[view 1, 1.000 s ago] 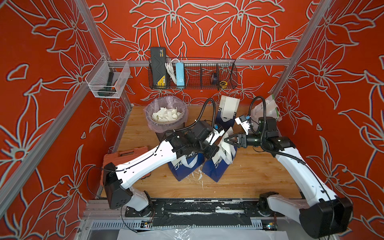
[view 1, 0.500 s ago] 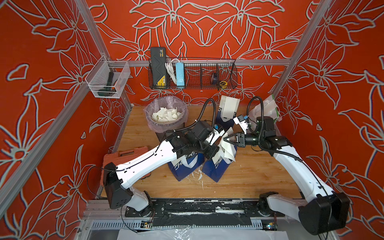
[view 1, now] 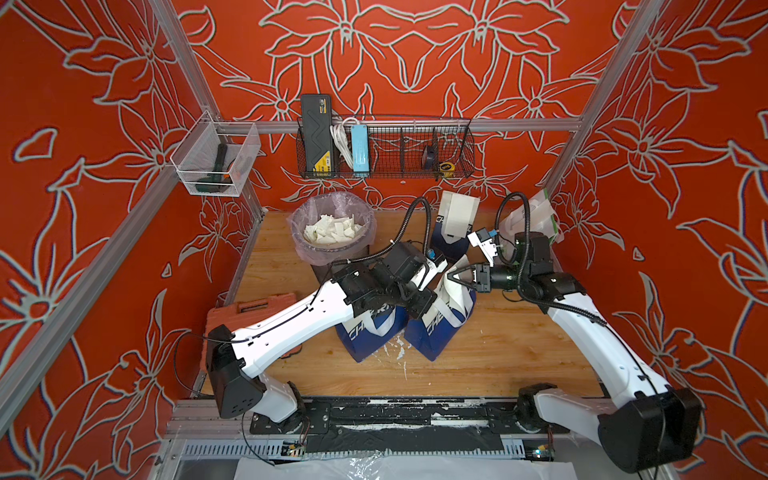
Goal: Shred takeout receipts and throw away
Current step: Tear off the takeout receipt from the takeout bag.
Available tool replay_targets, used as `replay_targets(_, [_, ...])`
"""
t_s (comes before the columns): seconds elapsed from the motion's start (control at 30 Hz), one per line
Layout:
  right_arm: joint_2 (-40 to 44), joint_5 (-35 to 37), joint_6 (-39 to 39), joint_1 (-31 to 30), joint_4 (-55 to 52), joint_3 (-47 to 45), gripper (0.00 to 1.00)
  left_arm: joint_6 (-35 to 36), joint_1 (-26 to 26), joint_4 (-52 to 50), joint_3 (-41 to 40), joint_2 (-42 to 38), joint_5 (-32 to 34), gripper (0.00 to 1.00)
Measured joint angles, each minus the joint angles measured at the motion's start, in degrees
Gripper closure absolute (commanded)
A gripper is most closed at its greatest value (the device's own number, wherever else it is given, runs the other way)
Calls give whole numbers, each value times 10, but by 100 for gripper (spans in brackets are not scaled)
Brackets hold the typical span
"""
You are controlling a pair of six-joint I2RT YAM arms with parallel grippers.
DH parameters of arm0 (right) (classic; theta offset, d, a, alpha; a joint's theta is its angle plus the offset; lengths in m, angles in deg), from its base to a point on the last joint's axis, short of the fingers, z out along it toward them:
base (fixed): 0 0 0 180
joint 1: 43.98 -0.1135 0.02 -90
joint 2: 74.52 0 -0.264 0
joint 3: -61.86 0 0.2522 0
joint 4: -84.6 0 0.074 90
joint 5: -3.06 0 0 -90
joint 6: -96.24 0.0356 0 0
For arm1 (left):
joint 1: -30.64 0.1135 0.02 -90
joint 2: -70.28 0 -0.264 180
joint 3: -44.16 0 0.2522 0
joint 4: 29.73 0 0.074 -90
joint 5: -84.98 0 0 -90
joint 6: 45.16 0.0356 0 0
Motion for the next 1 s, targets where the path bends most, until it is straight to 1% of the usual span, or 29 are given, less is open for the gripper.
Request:
replay_targets(0.13, [4, -7, 21, 0, 9, 3, 100, 0, 0, -3, 0, -1, 10, 100])
replay_targets(0.37, [16, -8, 25, 1, -6, 30, 100, 0, 3, -2, 0, -4, 17, 100])
replay_targets(0.5, [22, -20, 36, 4, -9, 37, 100, 0, 9, -4, 1, -4, 18, 100])
replay_targets(0.83, [34, -37, 65, 19, -9, 37, 100, 0, 13, -18, 21, -4, 12, 100])
replay_targets(1.0, [43, -42, 65, 29, -15, 37, 100, 0, 13, -21, 28, -4, -2, 100])
